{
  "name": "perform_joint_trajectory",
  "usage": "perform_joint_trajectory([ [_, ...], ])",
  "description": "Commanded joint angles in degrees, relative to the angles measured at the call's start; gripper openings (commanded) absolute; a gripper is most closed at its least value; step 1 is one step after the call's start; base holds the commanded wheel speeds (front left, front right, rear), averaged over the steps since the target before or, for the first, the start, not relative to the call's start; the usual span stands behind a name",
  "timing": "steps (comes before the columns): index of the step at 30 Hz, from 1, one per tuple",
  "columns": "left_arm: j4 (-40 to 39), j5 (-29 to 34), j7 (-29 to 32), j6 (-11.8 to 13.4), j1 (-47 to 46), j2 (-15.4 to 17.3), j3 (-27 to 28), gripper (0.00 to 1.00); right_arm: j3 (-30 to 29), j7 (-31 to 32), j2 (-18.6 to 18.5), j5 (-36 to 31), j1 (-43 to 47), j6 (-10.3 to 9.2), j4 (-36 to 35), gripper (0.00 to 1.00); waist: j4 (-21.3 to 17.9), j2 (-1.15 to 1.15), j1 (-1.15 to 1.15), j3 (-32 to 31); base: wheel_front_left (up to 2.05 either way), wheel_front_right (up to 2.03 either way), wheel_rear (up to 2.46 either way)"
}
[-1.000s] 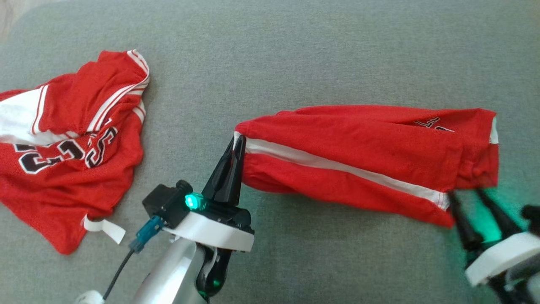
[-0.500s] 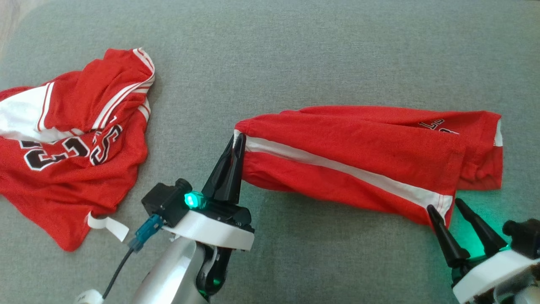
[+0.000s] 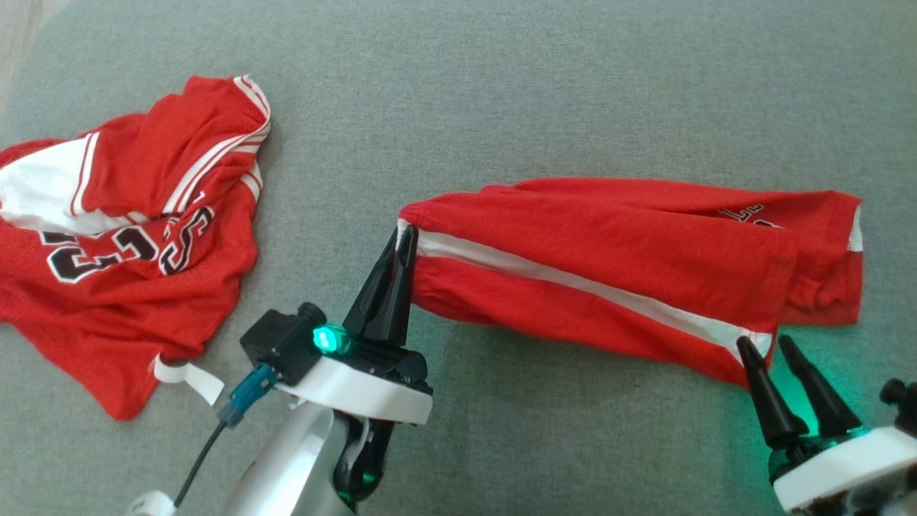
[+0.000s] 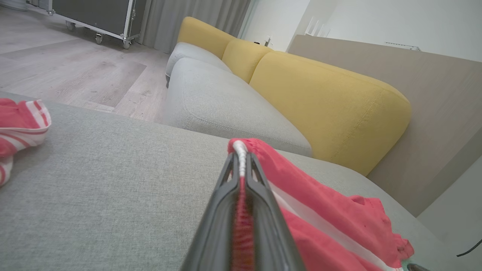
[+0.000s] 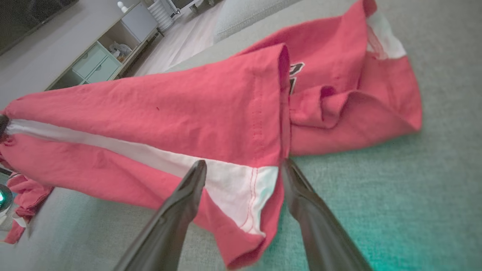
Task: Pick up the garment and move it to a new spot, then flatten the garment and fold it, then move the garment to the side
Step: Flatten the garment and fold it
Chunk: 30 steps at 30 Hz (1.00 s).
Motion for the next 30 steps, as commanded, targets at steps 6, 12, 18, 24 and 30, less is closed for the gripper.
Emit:
perform_joint_trajectory([
  [6,-1.88,-0.87,-0.47,0.09,-1.80,0.21,0.98,0.00,2.06,0.69,-1.92,6.44,-1.47,0.39,0.88,1.00,0.65,0.00,0.00,0.00,0.00,0.00,0.00],
  [12,-1.76,-1.00,-0.47,0.09,-1.68,0.21,0.63,0.00,3.74,-0.09,-2.91,8.59,-2.47,0.39,2.18,1.00,1.23,0.00,0.00,-0.02,0.00,0.00,0.00],
  [18,-1.53,-1.15,-0.47,0.09,-1.48,0.21,0.47,0.00,5.49,-1.02,-3.72,10.17,-3.16,0.39,3.46,0.82,1.38,0.00,0.00,-0.33,0.00,0.00,0.00],
  [24,-1.36,-1.13,-0.47,0.09,-1.28,0.21,0.20,0.00,7.33,-2.72,-4.62,10.70,-4.05,0.39,4.32,0.32,1.47,0.00,0.00,-0.70,0.00,0.00,0.00],
  [30,-1.06,-1.23,-0.47,0.09,-0.81,0.21,0.35,0.00,8.96,-4.66,-5.84,10.02,-4.85,0.39,4.55,0.00,1.18,0.00,0.00,-1.49,0.00,0.00,0.00],
])
